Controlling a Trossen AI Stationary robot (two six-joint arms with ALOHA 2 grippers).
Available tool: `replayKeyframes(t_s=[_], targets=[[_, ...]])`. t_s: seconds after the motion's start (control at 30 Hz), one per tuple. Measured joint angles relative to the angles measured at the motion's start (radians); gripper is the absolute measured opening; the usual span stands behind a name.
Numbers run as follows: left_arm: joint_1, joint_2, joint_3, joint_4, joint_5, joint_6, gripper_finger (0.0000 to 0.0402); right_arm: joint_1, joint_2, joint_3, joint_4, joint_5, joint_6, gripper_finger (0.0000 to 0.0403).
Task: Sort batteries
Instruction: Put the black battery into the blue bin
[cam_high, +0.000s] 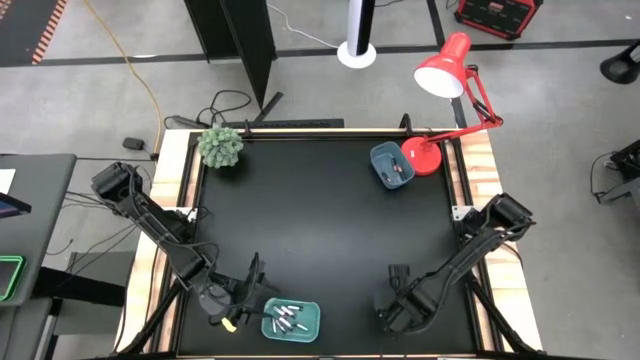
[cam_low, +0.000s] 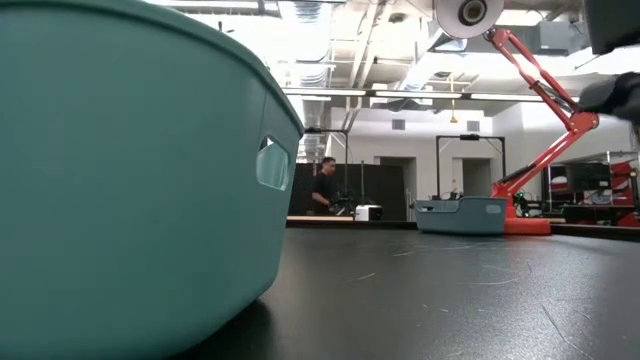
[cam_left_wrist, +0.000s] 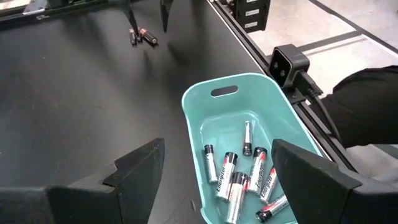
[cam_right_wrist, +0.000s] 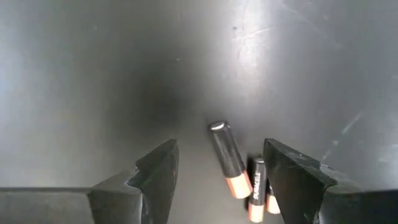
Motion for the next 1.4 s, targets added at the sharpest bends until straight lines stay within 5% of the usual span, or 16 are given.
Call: replayKeyframes(t_s=[0.33,0.8,1.17,1.4], targets=[[0.0,0.0,0.0,-0.034,0.0,-0.003,0.0292,-0.042,0.056,-0.007,0.023,-0.077,-0.103,0.0201],[0.0,0.0,0.0,-0.084,0.0,-0.03,0.0292,-0.042,0.091,0.017,0.019,-0.096,-0.131,0.0013],[0.0,0.0,0.0,-0.083,0.0,-0.033,0.0292,-0.054,0.099,0.189,0.012,-0.068,-0.285,0.0004],[0.0,0.0,0.0,-0.079,0.0,-0.045,0.0292,-0.088,0.016,0.211,0.185,0.013,-0.482,0.0003]])
